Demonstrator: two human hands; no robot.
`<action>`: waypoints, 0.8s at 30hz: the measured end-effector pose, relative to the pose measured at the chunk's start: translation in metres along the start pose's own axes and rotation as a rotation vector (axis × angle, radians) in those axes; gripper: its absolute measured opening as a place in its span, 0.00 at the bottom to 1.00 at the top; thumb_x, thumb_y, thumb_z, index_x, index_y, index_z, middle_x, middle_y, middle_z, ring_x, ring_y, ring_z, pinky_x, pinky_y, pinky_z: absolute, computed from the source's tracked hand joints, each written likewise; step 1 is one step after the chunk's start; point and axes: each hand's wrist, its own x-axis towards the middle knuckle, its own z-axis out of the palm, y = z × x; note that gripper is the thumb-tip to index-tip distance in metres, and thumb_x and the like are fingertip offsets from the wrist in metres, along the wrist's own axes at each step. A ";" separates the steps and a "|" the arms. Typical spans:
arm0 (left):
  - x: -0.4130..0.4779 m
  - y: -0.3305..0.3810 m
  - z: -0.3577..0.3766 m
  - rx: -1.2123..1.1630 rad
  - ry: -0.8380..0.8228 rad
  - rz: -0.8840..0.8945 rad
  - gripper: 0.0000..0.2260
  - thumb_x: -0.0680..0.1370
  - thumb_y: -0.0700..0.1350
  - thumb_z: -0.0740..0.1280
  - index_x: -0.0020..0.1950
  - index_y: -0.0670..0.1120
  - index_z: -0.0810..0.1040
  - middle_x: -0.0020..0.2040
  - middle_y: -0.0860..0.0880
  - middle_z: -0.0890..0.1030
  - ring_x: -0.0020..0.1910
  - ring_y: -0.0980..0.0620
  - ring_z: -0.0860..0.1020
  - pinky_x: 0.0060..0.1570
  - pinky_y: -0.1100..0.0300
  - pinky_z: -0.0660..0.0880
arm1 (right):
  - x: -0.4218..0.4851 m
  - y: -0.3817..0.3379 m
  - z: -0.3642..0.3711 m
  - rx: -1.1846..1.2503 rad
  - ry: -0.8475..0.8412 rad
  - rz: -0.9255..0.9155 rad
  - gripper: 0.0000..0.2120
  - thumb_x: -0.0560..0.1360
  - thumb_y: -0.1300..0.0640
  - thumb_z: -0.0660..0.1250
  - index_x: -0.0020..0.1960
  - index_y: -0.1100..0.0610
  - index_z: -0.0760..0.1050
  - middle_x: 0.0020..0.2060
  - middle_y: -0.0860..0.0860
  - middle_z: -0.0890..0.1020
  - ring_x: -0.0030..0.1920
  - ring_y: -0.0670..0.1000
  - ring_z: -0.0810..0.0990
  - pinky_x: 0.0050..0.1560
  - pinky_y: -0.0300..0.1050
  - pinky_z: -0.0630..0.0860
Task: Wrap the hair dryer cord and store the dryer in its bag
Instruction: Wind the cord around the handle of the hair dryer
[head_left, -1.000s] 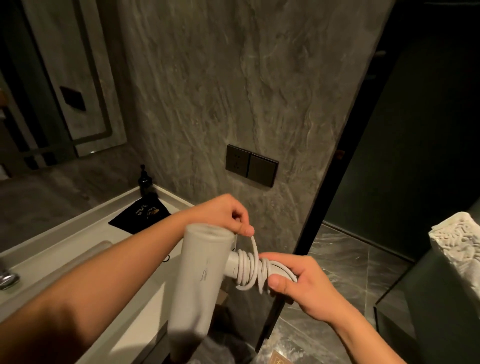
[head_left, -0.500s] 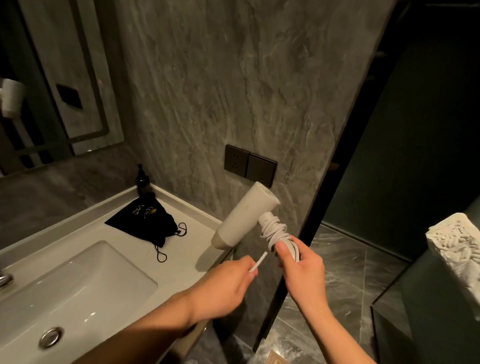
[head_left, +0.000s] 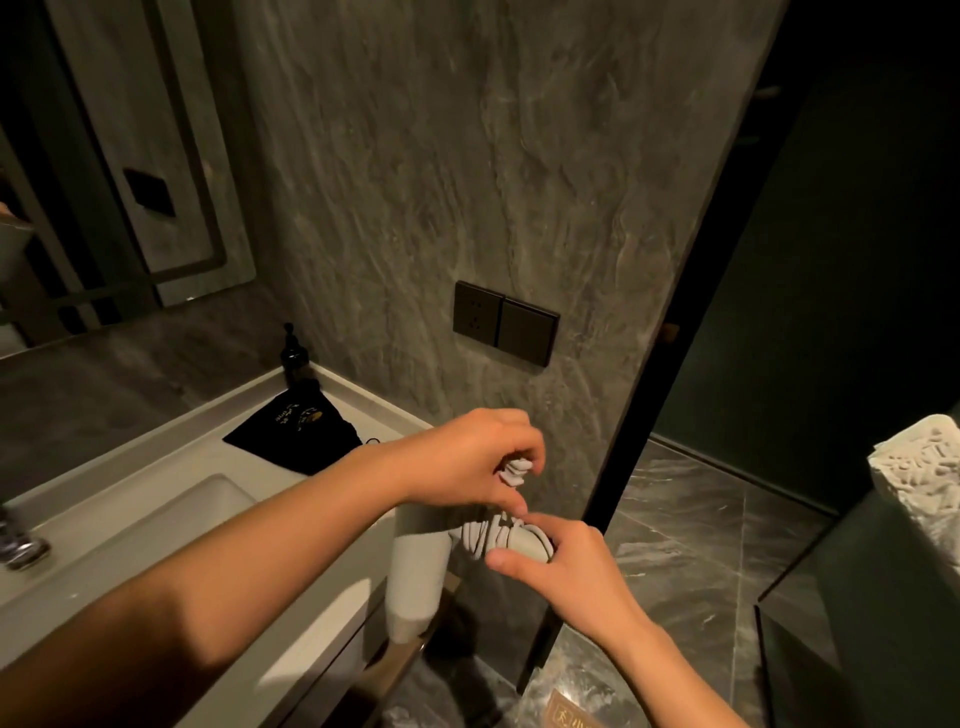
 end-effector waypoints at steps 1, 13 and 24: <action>0.003 0.000 0.003 -0.037 0.011 -0.009 0.20 0.68 0.51 0.79 0.55 0.51 0.76 0.50 0.56 0.74 0.47 0.58 0.74 0.46 0.64 0.72 | 0.000 -0.001 0.002 0.002 0.026 0.002 0.19 0.65 0.30 0.75 0.45 0.43 0.86 0.35 0.45 0.87 0.37 0.45 0.84 0.36 0.43 0.75; 0.009 -0.018 0.035 0.072 -0.140 -0.290 0.32 0.73 0.63 0.69 0.75 0.58 0.65 0.59 0.52 0.82 0.52 0.56 0.80 0.51 0.58 0.77 | 0.001 0.024 0.025 0.133 0.072 0.077 0.22 0.69 0.33 0.73 0.38 0.53 0.85 0.32 0.54 0.85 0.30 0.43 0.74 0.35 0.47 0.68; -0.099 -0.103 0.076 -0.363 0.638 -0.920 0.07 0.79 0.49 0.67 0.48 0.48 0.82 0.41 0.49 0.83 0.41 0.50 0.80 0.42 0.57 0.74 | 0.019 0.078 0.055 0.391 0.200 0.308 0.35 0.66 0.27 0.72 0.39 0.61 0.83 0.33 0.62 0.82 0.30 0.45 0.71 0.35 0.48 0.68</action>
